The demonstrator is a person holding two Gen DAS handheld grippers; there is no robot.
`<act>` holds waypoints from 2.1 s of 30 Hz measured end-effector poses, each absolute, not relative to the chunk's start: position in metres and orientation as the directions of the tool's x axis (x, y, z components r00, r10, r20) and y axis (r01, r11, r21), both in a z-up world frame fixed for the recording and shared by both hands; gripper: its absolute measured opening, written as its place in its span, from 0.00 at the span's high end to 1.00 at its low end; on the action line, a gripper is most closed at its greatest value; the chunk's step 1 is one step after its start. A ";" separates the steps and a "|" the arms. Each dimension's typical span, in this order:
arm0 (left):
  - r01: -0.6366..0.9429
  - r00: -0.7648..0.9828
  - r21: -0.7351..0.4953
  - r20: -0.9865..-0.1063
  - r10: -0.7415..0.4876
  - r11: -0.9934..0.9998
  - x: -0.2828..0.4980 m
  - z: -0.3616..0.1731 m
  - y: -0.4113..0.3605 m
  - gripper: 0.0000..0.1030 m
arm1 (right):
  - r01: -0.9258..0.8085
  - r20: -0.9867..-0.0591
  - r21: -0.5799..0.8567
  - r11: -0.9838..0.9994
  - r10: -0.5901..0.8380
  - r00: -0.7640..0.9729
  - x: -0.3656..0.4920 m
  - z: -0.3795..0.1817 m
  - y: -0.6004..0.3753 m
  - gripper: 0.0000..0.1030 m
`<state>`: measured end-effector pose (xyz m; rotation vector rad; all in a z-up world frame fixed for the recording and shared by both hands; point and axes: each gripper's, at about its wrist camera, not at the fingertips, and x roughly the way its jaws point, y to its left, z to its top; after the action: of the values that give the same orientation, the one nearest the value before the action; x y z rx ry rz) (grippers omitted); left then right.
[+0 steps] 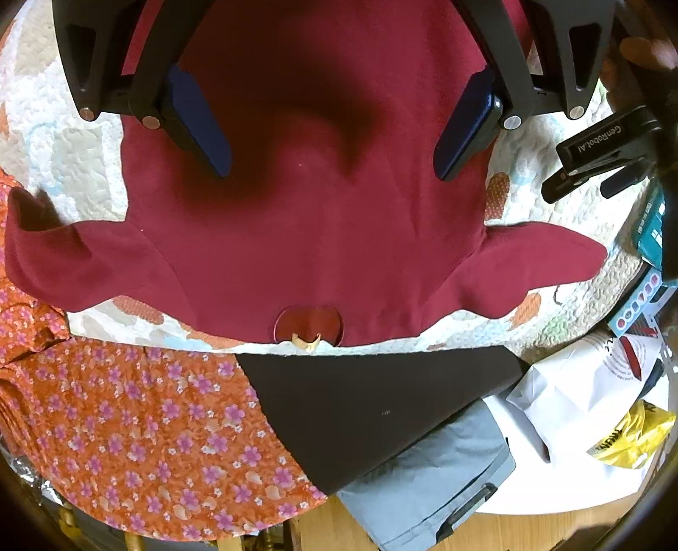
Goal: Fold small clothes
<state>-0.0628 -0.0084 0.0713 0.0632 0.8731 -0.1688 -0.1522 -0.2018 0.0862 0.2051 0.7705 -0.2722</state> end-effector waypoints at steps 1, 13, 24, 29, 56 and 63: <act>0.169 0.628 -0.016 -0.769 -0.121 0.985 -0.061 0.070 -0.008 0.01 | 0.314 -0.711 0.081 0.946 -0.166 0.684 -0.151 0.085 -0.201 0.07; 0.103 0.617 -0.011 -0.783 -0.072 0.995 -0.039 0.068 0.013 0.01 | 0.303 -0.709 0.086 0.949 -0.155 0.687 -0.135 0.081 -0.198 0.07; -0.085 0.585 -0.019 -0.810 0.034 0.996 0.035 0.079 0.090 0.02 | 0.273 -0.723 0.130 0.953 -0.097 0.684 -0.123 0.070 -0.200 0.08; -0.241 0.550 -0.087 -0.833 0.062 0.967 0.078 0.069 0.145 0.10 | 0.256 -0.744 0.131 0.958 -0.076 0.664 -0.115 0.060 -0.199 0.08; 0.059 0.667 -0.458 -0.643 -0.376 0.887 0.079 0.148 0.088 0.93 | 0.295 -0.753 0.220 0.930 -0.030 0.657 -0.111 0.048 -0.229 0.08; 0.341 0.527 -0.417 -0.657 -0.539 0.843 0.028 0.155 -0.061 0.93 | 0.329 -0.713 0.236 0.914 -0.067 0.697 -0.132 0.068 -0.259 0.08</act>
<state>0.0278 -0.0608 0.1552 -0.2497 0.8686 -0.5320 -0.1321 -0.2592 0.0677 0.3633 0.7711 -0.2263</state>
